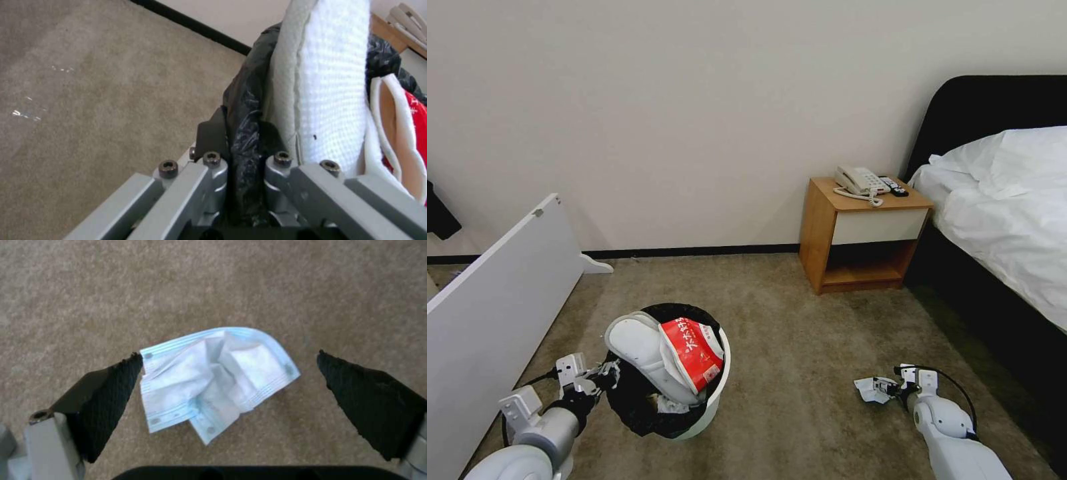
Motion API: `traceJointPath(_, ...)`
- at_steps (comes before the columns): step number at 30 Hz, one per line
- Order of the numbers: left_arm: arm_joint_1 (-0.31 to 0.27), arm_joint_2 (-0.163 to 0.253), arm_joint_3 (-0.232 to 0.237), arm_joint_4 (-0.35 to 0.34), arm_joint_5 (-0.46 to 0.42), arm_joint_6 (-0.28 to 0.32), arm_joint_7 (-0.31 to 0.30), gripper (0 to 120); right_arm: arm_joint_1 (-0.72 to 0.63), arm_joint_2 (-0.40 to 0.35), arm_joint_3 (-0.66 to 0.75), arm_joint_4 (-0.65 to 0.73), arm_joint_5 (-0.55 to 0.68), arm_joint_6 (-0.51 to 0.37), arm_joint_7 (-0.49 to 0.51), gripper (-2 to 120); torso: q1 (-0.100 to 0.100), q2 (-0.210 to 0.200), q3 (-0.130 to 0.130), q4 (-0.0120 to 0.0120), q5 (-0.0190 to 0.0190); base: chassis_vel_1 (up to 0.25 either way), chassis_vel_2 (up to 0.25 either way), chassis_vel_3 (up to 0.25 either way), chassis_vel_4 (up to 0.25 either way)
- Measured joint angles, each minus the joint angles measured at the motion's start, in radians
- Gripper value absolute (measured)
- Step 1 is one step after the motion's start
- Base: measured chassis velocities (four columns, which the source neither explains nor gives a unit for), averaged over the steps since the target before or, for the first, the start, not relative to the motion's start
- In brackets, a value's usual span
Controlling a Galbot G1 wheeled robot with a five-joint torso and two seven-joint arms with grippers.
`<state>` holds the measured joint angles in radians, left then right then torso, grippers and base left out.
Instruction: Pick up the trash bin, then pick up the garbage from the floor and place it into the trash bin.
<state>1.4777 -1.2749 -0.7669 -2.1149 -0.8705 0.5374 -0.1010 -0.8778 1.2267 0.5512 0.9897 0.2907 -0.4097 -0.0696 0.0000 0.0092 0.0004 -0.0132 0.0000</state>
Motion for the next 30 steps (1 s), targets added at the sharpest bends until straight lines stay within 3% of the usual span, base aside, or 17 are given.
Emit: traceJointPath(30, -0.003, -0.002, 0.003, 0.018, 0.002, -0.001, 0.006, 4, 0.027, 0.028, -0.002, -0.057, -0.052, 0.046, -0.025, 100, 0.000, 0.000, 0.000, 0.0000, 0.0000, 0.000, 0.000, 0.000, 0.000)
